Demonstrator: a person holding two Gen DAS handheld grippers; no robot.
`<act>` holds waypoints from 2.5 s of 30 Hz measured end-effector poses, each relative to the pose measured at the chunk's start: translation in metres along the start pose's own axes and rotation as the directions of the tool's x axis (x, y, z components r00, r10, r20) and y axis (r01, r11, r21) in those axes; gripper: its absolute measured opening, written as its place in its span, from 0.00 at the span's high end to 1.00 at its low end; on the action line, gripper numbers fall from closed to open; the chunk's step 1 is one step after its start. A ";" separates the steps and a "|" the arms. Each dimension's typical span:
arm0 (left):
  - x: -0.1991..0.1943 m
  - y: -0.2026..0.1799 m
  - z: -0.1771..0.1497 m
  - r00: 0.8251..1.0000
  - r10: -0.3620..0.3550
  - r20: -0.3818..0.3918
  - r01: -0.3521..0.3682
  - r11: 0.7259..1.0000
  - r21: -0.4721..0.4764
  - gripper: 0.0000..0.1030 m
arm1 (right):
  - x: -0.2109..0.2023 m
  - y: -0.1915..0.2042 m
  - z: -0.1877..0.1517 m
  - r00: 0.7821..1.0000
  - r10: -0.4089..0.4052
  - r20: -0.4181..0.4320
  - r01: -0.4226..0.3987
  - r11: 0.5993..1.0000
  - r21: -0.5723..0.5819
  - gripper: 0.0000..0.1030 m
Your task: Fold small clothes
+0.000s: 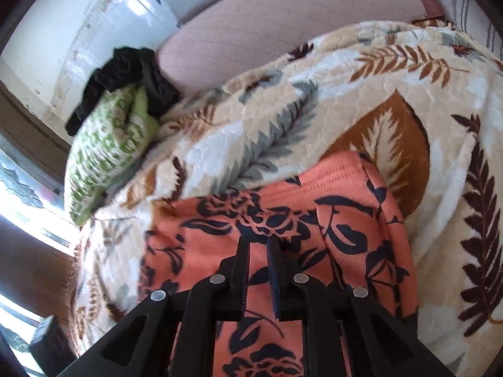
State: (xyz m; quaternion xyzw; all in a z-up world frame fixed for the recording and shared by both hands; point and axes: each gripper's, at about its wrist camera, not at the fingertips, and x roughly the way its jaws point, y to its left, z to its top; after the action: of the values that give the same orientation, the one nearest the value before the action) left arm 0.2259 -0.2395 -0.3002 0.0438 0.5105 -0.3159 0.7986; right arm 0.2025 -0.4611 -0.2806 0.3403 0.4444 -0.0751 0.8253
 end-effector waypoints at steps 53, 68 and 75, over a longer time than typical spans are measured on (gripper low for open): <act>-0.031 0.025 -0.007 0.999 0.024 0.028 -0.023 0.999 -0.030 0.00 | -0.081 0.023 -0.167 0.967 0.079 -0.243 -0.119 0.981 -0.156 0.87; -0.023 -0.006 -0.010 0.999 0.026 0.026 -0.028 0.993 0.110 0.00 | -0.117 -0.051 -0.116 0.999 0.010 0.035 -0.011 1.000 0.028 0.86; -0.029 -0.004 -0.006 0.998 0.010 0.070 -0.016 0.996 0.087 0.00 | -0.126 -0.067 -0.103 0.987 0.065 0.145 -0.080 0.991 0.104 0.86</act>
State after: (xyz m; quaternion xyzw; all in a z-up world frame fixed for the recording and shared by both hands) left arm 0.2111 -0.2269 -0.2773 0.0709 0.4679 -0.3340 0.8151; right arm 0.0283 -0.4696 -0.2537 0.3949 0.3674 -0.0933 0.8369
